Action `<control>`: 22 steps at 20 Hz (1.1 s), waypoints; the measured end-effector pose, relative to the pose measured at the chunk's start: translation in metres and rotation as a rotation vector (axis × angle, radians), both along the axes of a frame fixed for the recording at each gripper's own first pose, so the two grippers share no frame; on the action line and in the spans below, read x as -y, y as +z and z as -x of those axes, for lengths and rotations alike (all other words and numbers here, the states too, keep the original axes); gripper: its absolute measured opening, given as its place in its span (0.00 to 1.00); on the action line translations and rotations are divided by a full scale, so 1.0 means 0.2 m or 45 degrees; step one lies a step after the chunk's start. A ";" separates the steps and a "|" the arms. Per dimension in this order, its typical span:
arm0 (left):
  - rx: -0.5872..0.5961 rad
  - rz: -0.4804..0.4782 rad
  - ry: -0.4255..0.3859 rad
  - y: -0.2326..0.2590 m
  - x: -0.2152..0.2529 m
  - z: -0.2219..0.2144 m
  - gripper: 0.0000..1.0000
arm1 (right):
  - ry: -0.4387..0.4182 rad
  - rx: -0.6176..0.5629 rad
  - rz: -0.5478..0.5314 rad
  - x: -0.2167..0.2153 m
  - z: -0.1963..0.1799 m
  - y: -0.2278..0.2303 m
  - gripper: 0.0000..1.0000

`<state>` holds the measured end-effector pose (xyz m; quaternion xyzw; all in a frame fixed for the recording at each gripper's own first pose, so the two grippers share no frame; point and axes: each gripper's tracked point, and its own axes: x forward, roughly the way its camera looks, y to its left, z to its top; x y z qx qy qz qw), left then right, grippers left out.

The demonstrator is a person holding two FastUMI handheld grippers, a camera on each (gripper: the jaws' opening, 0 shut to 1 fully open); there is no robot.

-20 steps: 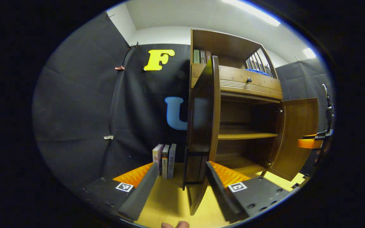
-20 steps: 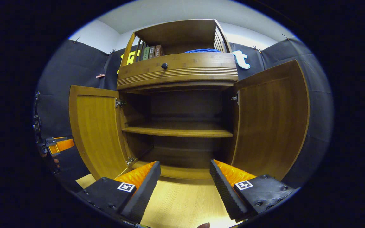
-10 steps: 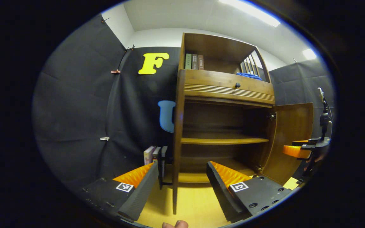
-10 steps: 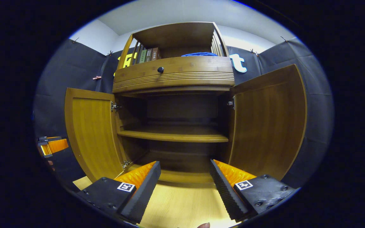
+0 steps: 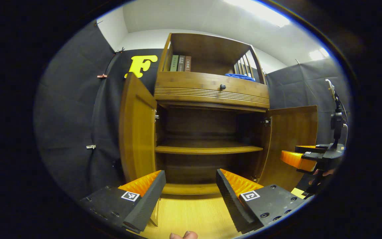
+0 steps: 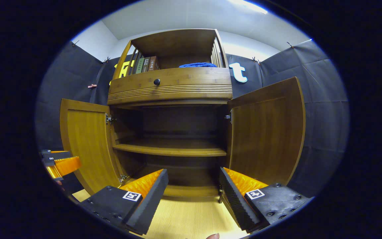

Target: Open the right door of the double-door shoe cabinet with the right hand, and open the left door with the left hand.

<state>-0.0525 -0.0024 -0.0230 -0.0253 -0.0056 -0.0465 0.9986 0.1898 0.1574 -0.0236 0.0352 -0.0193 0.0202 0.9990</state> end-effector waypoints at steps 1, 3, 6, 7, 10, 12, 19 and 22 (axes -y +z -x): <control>0.004 -0.005 -0.002 0.01 0.02 -0.01 0.95 | -0.008 0.006 0.003 0.00 0.01 0.01 0.98; 0.005 -0.005 -0.011 0.02 0.06 -0.04 0.94 | -0.020 0.011 0.015 0.00 0.02 0.01 0.98; 0.009 -0.013 -0.003 0.03 0.09 -0.07 0.94 | -0.034 0.016 0.021 0.01 0.03 0.01 0.98; 0.004 -0.015 -0.005 0.02 0.10 -0.08 0.95 | -0.035 0.019 0.019 0.01 0.04 0.01 0.98; -0.017 0.002 -0.012 0.01 0.11 -0.10 0.94 | -0.043 0.022 0.027 0.01 0.04 0.02 0.94; -0.023 0.008 -0.011 -0.01 0.10 -0.10 0.94 | -0.042 0.023 0.025 0.00 0.05 0.02 0.94; -0.020 -0.005 0.007 -0.01 0.07 -0.12 0.95 | -0.033 0.022 0.035 -0.02 0.05 0.02 0.98; -0.013 -0.017 0.003 0.00 0.09 -0.13 0.95 | -0.032 0.022 0.030 -0.02 0.04 0.02 0.99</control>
